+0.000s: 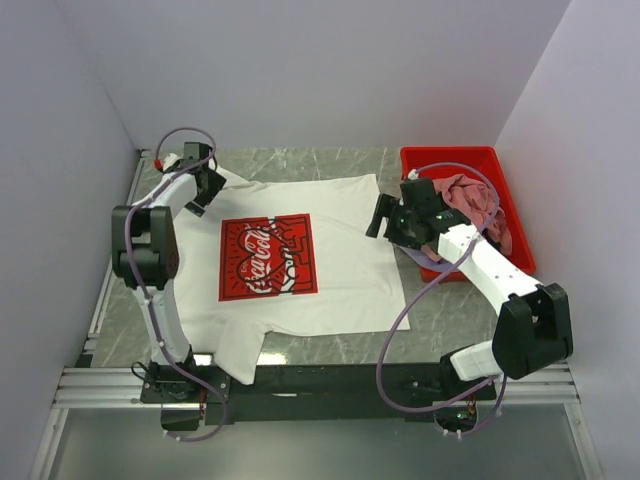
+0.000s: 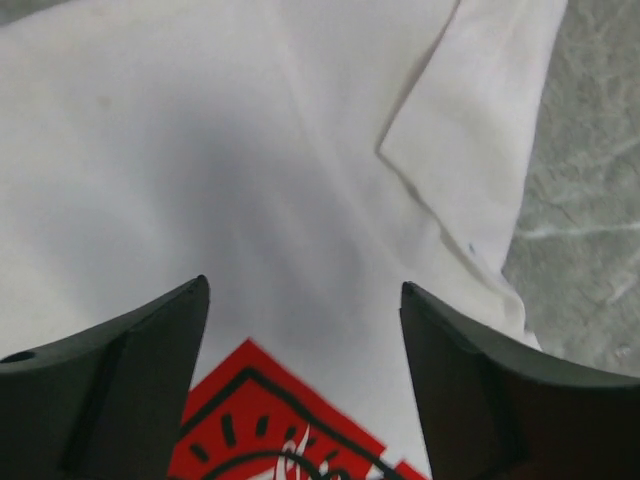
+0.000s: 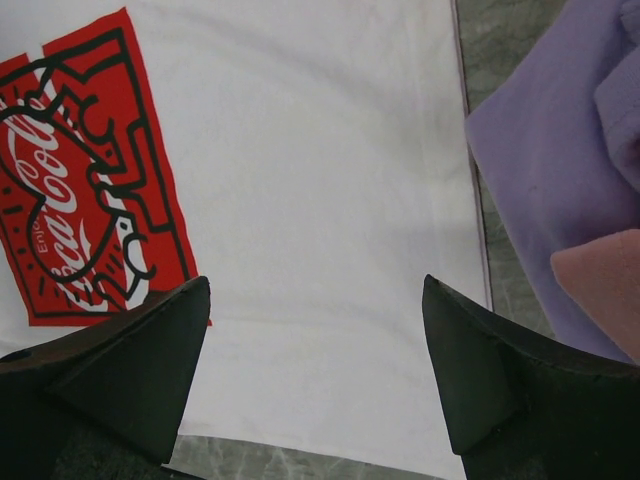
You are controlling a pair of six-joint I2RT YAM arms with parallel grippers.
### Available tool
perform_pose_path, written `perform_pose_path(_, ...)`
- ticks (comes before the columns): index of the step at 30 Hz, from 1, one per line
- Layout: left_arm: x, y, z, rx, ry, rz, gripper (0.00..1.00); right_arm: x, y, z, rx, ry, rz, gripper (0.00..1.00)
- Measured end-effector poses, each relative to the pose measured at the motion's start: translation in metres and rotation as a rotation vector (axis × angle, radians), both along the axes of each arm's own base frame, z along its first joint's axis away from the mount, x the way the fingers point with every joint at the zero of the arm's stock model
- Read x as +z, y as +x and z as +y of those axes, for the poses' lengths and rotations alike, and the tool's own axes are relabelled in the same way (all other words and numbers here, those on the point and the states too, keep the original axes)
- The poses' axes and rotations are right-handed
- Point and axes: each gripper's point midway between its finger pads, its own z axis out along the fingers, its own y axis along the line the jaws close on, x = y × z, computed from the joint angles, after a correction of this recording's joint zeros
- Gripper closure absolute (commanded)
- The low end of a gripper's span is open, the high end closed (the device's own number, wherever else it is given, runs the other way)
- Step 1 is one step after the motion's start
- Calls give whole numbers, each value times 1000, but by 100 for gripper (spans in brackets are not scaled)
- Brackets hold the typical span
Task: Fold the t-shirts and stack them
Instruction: Flatten the tshirt out
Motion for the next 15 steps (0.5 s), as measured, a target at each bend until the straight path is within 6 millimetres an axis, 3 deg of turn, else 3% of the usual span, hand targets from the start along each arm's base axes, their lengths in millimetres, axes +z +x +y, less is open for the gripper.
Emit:
perform_pose_path(5,-23,30,1,-22,21,22,31,-8,-4,-5,-4,-2,23,7)
perform_pose_path(12,-18,56,5,-34,48,-21,46,-11,-4,-5,3,-7,30,8)
perform_pose_path(15,-18,68,6,-42,49,-36,47,-14,-3,-5,6,-12,38,7)
